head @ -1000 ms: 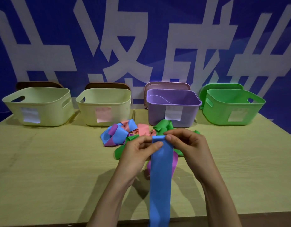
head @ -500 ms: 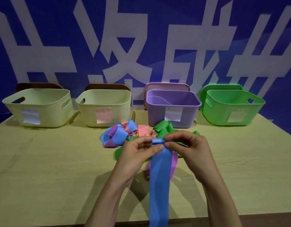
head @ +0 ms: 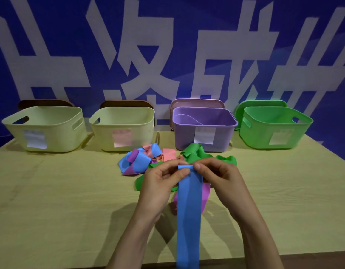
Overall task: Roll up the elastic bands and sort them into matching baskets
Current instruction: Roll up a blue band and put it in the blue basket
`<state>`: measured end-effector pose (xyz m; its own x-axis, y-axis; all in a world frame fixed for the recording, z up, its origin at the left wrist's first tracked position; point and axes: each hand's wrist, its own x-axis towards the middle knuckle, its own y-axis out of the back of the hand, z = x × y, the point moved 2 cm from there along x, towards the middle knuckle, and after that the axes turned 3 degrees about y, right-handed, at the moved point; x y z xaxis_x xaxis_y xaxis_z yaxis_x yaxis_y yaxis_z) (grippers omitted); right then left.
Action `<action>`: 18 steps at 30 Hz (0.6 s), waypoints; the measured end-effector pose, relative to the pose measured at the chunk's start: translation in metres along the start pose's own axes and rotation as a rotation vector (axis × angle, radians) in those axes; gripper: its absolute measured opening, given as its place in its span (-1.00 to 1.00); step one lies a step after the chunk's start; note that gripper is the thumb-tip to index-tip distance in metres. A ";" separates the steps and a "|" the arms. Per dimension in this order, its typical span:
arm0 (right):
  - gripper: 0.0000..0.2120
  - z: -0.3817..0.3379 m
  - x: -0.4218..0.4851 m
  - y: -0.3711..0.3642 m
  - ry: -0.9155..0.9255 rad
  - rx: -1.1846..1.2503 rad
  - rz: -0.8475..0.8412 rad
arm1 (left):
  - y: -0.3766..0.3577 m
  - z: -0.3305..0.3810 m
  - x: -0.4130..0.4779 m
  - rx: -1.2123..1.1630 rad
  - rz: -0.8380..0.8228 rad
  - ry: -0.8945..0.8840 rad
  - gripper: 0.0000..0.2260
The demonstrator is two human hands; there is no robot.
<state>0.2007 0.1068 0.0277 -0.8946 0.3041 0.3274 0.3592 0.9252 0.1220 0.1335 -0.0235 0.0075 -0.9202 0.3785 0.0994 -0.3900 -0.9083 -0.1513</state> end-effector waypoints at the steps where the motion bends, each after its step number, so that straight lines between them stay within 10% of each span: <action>1: -0.92 0.001 0.000 0.000 0.000 0.012 0.009 | 0.000 0.000 0.000 0.001 0.001 -0.002 -0.85; 18: -0.80 0.000 -0.002 0.006 0.029 0.032 0.072 | -0.001 0.006 -0.002 -0.075 -0.148 0.119 -0.75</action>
<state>0.2046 0.1117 0.0278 -0.8587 0.3639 0.3608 0.4132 0.9081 0.0674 0.1366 -0.0241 0.0129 -0.8486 0.5290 0.0092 -0.5181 -0.8274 -0.2167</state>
